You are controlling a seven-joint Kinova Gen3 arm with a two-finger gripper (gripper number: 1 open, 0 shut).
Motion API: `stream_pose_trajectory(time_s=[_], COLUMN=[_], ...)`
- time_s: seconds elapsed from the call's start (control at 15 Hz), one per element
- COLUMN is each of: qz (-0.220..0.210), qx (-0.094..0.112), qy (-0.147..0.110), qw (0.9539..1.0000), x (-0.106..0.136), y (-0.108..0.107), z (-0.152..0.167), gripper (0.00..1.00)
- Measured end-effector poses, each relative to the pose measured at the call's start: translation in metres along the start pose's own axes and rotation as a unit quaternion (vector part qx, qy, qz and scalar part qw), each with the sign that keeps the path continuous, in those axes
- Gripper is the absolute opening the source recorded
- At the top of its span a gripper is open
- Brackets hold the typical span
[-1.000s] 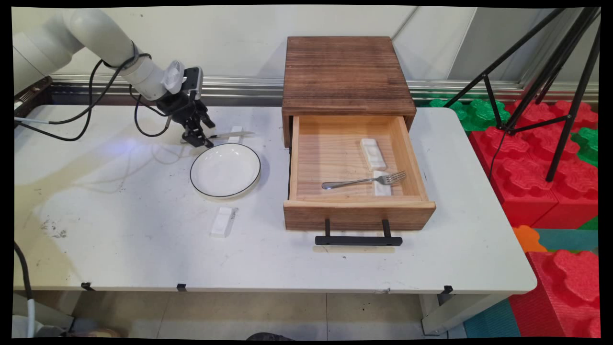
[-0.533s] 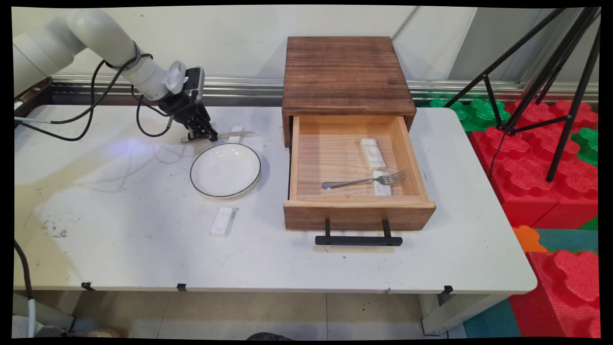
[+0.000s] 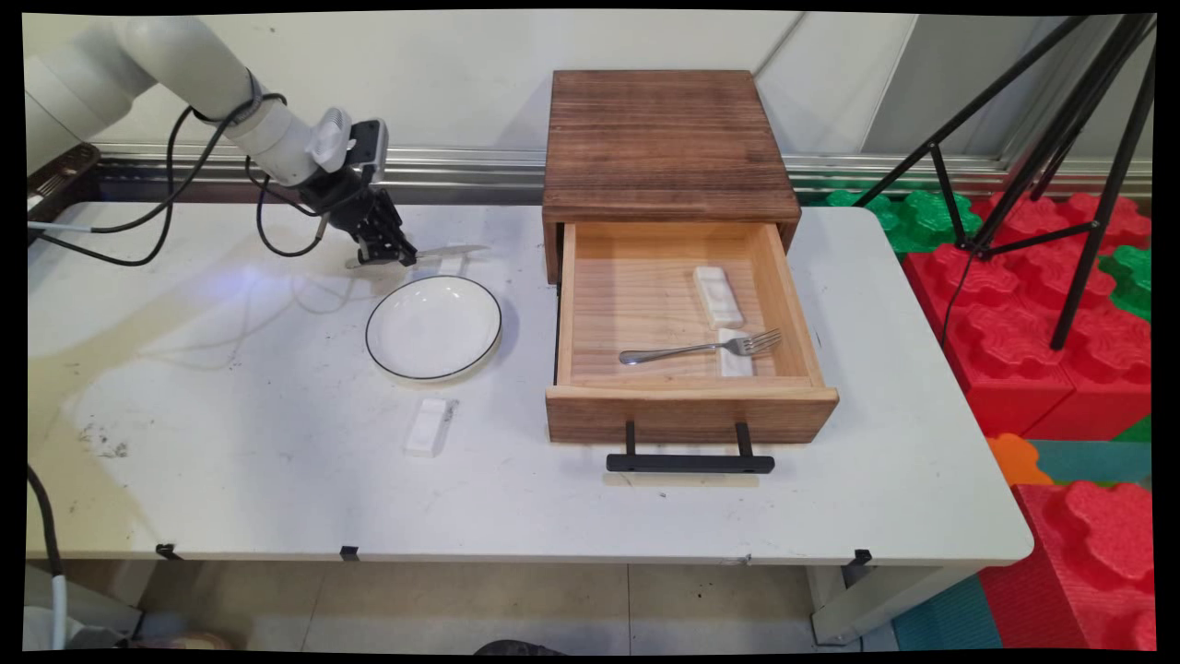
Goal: Place the picked object into the drawer
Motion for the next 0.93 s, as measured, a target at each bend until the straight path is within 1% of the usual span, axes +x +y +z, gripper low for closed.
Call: stream_pose_trajectory(time_s=[0.33,0.93], qz=[0.002,0.011], qx=[-0.005,-0.003], qy=[0.003,0.032], qw=[1.0,0.9994], x=[0.001,0.022], y=[0.008,0.023], z=[-0.018,-0.07], gripper=[0.0,0.0])
